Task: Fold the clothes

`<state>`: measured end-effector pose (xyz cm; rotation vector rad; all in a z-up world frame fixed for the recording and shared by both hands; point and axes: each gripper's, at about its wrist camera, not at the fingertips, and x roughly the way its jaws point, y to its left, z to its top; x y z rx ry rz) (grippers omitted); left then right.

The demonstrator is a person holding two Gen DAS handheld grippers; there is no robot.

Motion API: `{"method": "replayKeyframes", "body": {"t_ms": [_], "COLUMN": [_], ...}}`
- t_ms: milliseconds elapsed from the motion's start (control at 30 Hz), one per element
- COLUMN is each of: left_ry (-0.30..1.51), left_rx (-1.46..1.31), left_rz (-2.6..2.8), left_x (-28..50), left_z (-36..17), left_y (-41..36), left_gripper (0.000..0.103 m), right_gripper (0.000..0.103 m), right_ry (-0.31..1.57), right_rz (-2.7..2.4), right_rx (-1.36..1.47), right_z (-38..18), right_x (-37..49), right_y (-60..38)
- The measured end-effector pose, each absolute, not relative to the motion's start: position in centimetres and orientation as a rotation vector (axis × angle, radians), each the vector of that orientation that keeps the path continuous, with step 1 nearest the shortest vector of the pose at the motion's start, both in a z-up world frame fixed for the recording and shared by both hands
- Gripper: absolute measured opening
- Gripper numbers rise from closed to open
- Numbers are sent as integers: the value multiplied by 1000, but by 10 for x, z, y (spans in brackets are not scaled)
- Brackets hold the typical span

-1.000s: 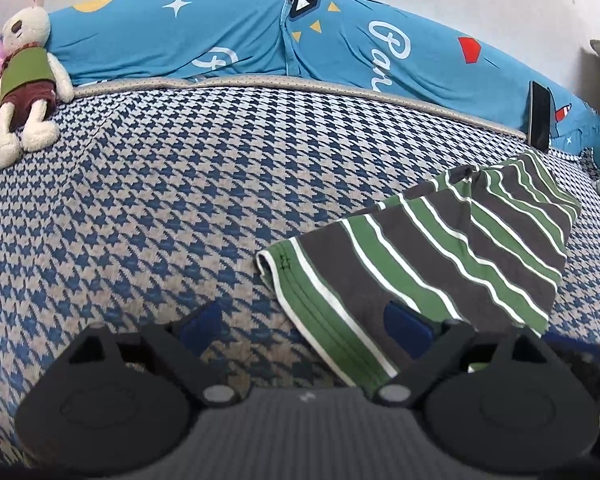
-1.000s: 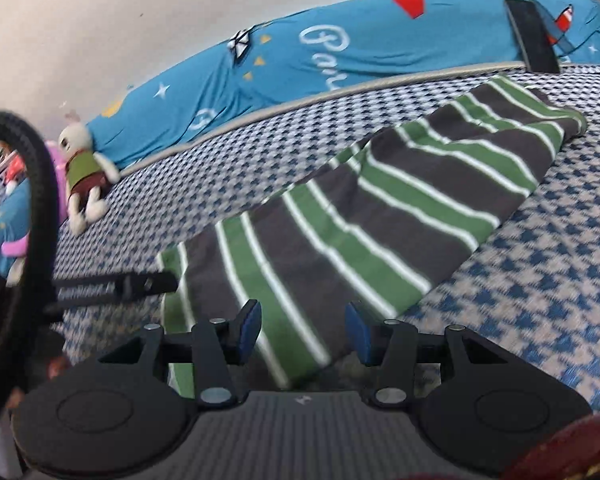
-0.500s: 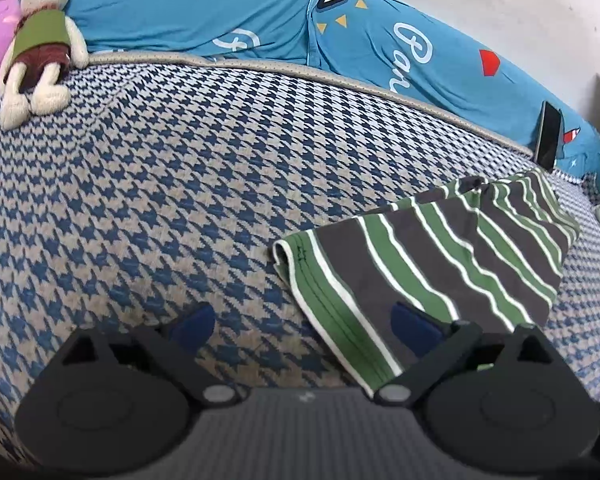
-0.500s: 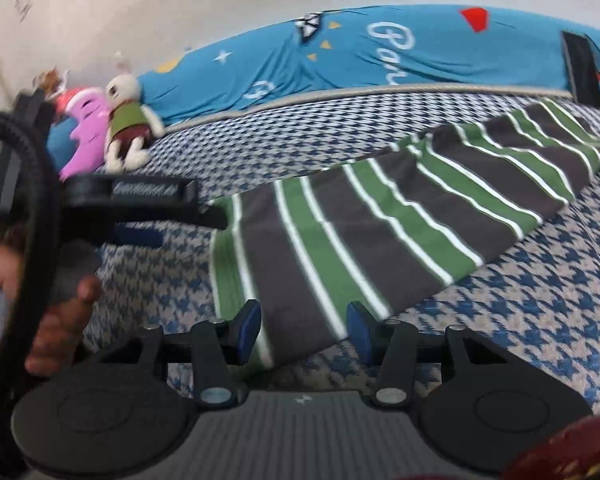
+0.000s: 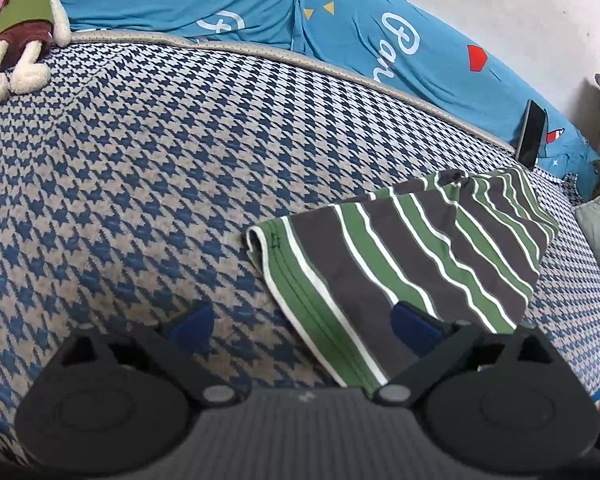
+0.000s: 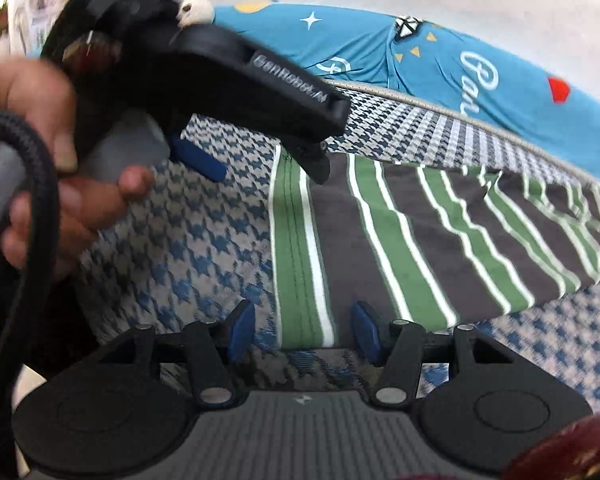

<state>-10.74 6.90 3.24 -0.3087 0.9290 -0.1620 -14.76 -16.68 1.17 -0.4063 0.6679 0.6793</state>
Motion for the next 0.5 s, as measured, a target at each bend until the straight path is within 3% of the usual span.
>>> {"method": "replayKeyframes", "body": {"t_ms": [200,300,367,500], "left_ry": [954,967,975,991], "left_rx": [-342,-358,-370,-398], "left_rz": [-210,-230,-246,-285], "left_x": [-106,-105,-105,-105], "left_z": [30,29,28,28], "left_y": [69,68,68,66], "left_gripper": [99,99,99,99], "right_gripper": [48,33,17,13], "right_ry": [646,645,652,700], "right_rz": [660,652,639,625], "right_rx": [-427,-414,-389,-275], "right_z": [7,6,8,13], "right_x": [-146,-143,-140,-126], "right_y": [-167,-169,-170,-180]}}
